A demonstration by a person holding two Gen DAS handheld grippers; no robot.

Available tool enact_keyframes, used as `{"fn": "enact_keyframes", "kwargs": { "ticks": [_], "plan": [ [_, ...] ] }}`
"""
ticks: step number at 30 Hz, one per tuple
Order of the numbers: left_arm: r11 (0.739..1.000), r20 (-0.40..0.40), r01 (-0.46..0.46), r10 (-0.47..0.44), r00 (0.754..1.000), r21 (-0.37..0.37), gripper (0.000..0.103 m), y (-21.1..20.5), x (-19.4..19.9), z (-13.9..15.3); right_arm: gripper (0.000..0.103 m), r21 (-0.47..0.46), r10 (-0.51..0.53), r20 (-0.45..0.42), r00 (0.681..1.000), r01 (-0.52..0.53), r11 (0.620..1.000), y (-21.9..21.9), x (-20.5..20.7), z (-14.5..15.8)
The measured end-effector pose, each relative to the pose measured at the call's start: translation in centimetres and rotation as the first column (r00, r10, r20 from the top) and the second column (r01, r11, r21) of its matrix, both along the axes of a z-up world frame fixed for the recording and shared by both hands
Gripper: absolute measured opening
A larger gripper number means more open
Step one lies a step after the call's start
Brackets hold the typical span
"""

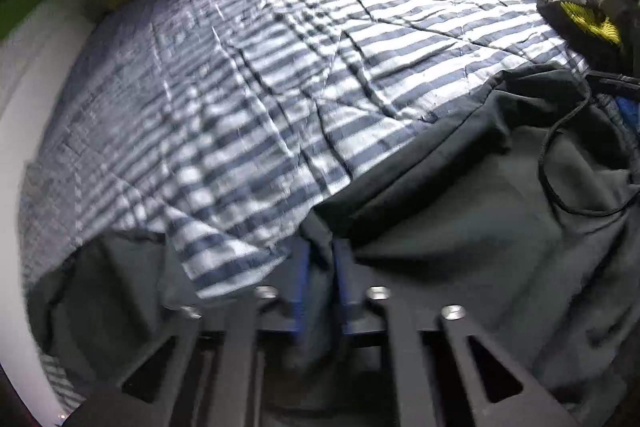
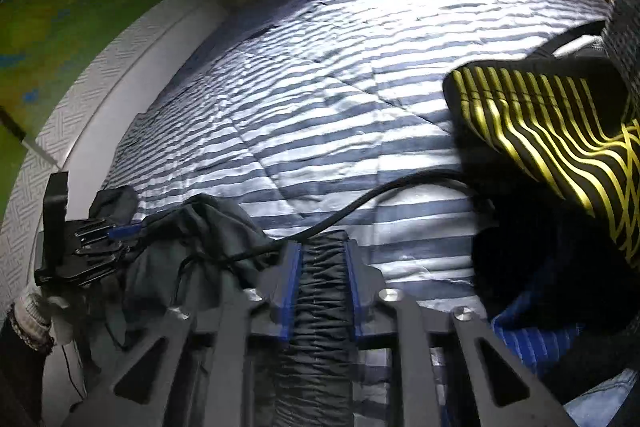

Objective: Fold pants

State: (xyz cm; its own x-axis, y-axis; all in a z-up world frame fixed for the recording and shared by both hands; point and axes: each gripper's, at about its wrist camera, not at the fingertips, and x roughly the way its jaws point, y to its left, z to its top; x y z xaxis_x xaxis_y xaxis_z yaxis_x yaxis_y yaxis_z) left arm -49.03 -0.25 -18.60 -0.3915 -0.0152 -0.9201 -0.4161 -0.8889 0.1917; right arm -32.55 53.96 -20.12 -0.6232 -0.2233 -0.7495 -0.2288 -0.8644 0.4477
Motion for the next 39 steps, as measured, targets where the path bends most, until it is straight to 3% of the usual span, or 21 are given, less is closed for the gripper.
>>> {"fn": "enact_keyframes", "kwargs": {
  "ticks": [3, 5, 6, 7, 9, 11, 12, 13, 17, 19, 23, 25, 27, 30, 34, 38, 39],
  "plan": [
    [0.992, -0.024, -0.095, 0.098, 0.995, 0.085, 0.01, -0.3, -1.0, 1.5, 0.008, 0.043, -0.058, -0.029, 0.998, 0.059, 0.997, 0.6, 0.6, 2.0],
    [0.97, -0.002, -0.155, 0.158, 0.987, 0.184, 0.032, -1.2, -1.5, 2.8, 0.008, 0.097, -0.18, -0.018, 0.983, 0.181, 0.979, 2.1, 1.7, 3.0],
    [0.96, 0.013, -0.174, 0.176, 0.984, 0.217, 0.06, -1.9, -1.4, 3.4, 0.008, 0.116, -0.213, -0.023, 0.977, 0.214, 0.97, 2.4, 2.0, 3.2],
    [0.957, -0.001, -0.181, 0.186, 0.982, 0.226, 0.074, -2.5, -1.2, 4.0, 0.011, 0.123, -0.229, -0.024, 0.973, 0.23, 0.965, 2.5, 2.3, 3.3],
    [0.957, -0.06, -0.19, 0.208, 0.976, 0.219, 0.074, -4.7, -0.4, 5.7, 0.011, 0.121, -0.199, 0.007, 0.98, 0.197, 0.973, 1.8, 2.1, 3.3],
    [0.936, -0.083, -0.255, 0.283, 0.956, 0.243, 0.074, -8.8, 0.4, 7.2, 0.017, 0.186, -0.185, 0.005, 0.983, 0.181, 0.966, 0.3, 2.3, 4.4],
    [0.911, -0.089, -0.31, 0.345, 0.934, 0.272, 0.074, -12.0, 1.1, 8.0, 0.033, 0.207, -0.172, 0.009, 0.985, 0.167, 0.964, -0.5, 2.5, 5.0],
    [0.889, -0.092, -0.352, 0.393, 0.915, 0.293, 0.074, -14.5, 1.6, 8.5, 0.041, 0.232, -0.164, 0.012, 0.986, 0.157, 0.96, -1.2, 2.6, 5.6],
    [0.739, -0.084, -0.571, 0.634, 0.768, 0.357, 0.074, -27.7, 4.8, 10.2, 0.041, 0.354, -0.166, -0.063, 0.984, 0.178, 0.918, -5.4, 5.1, 9.6],
    [0.671, -0.094, -0.647, 0.717, 0.691, 0.362, 0.074, -33.6, 6.4, 10.5, 0.041, 0.327, -0.141, -0.084, 0.986, 0.161, 0.931, -7.7, 6.2, 11.1],
    [0.554, -0.098, -0.742, 0.821, 0.563, 0.377, 0.074, -42.4, 8.2, 10.6, 0.041, 0.238, -0.072, -0.128, 0.989, 0.101, 0.966, -14.5, 8.7, 12.1],
    [0.498, -0.09, -0.776, 0.858, 0.506, 0.386, 0.074, -46.0, 8.6, 10.3, 0.041, 0.182, -0.046, -0.137, 0.99, 0.071, 0.981, -16.8, 8.8, 11.5],
    [0.459, -0.081, -0.804, 0.881, 0.465, 0.377, 0.074, -48.8, 8.2, 9.2, 0.041, 0.188, 0.001, -0.115, 0.993, 0.021, 0.982, -19.6, 7.7, 10.4],
    [0.427, -0.047, -0.825, 0.896, 0.442, 0.37, 0.074, -51.8, 7.1, 7.0, 0.041, 0.262, 0.052, -0.082, 0.995, -0.029, 0.965, -22.5, 6.0, 8.6],
    [0.435, -0.021, -0.833, 0.89, 0.456, 0.341, 0.074, -52.7, 3.9, 3.6, 0.041, 0.25, 0.07, -0.042, 0.997, -0.058, 0.967, -22.7, 4.8, 6.2],
    [0.353, 0.096, -0.827, 0.896, 0.434, 0.438, 0.075, -52.9, 1.3, 0.0, 0.041, 0.248, 0.03, 0.002, 1.0, -0.03, 0.968, -21.4, 4.1, 4.1],
    [0.352, 0.099, -0.827, 0.896, 0.434, 0.439, 0.064, -52.3, 0.6, -0.4, 0.041, 0.244, 0.02, 0.009, 1.0, -0.021, 0.969, -21.0, 3.9, 3.8]
  ]
}}
